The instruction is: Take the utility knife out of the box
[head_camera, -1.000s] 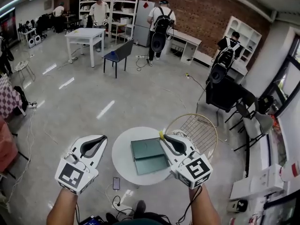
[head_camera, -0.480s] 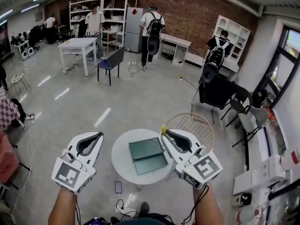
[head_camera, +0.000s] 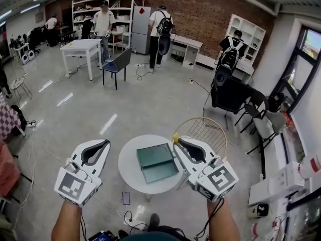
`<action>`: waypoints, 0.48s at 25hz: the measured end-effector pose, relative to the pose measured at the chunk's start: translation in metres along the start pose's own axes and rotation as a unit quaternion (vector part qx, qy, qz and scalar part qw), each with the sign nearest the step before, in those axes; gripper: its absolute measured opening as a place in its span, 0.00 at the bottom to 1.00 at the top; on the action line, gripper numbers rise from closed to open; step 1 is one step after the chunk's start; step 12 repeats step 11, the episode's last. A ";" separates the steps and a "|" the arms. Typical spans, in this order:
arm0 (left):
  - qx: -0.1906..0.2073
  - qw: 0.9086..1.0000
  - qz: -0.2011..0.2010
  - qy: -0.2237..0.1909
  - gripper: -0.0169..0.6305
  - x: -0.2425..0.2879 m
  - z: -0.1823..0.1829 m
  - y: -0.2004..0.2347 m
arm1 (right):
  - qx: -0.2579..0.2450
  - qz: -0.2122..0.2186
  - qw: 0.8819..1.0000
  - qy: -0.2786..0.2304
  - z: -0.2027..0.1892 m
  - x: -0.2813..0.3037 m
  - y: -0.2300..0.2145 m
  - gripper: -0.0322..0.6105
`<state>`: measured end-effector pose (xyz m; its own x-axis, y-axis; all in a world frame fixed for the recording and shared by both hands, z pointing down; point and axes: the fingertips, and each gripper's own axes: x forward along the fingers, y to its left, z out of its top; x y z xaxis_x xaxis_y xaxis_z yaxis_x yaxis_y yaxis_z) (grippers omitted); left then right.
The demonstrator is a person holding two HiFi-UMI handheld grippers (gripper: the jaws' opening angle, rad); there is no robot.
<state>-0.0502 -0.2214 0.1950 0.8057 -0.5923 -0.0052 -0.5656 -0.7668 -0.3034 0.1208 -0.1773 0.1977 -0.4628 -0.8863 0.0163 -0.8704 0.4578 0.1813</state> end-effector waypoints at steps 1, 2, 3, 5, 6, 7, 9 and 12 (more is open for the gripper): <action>-0.001 1.000 -0.001 0.001 0.05 -0.002 0.000 0.001 | -0.002 -0.001 1.000 0.000 0.000 0.001 0.002 0.16; -0.001 1.000 -0.002 0.001 0.05 -0.004 -0.001 0.002 | -0.005 -0.001 1.000 -0.001 -0.001 0.001 0.003 0.16; -0.001 1.000 -0.004 0.000 0.05 -0.004 -0.002 0.004 | -0.008 -0.001 1.000 -0.001 -0.003 0.002 0.004 0.16; -0.001 1.000 -0.006 -0.001 0.05 0.000 -0.001 0.008 | -0.008 -0.001 1.000 0.003 -0.004 0.006 -0.001 0.16; 0.000 1.000 -0.007 -0.001 0.05 0.003 0.002 0.012 | -0.006 -0.002 1.000 0.003 -0.001 0.009 -0.004 0.16; 0.000 1.000 -0.007 0.000 0.05 0.006 0.006 0.016 | -0.002 -0.003 1.000 0.003 0.005 0.012 -0.008 0.16; 0.001 1.000 -0.007 0.003 0.05 0.011 0.015 0.025 | 0.006 -0.005 1.000 0.005 0.016 0.019 -0.012 0.16; 0.001 1.000 -0.006 0.005 0.05 0.014 0.024 0.035 | 0.012 -0.007 1.000 0.008 0.027 0.026 -0.016 0.16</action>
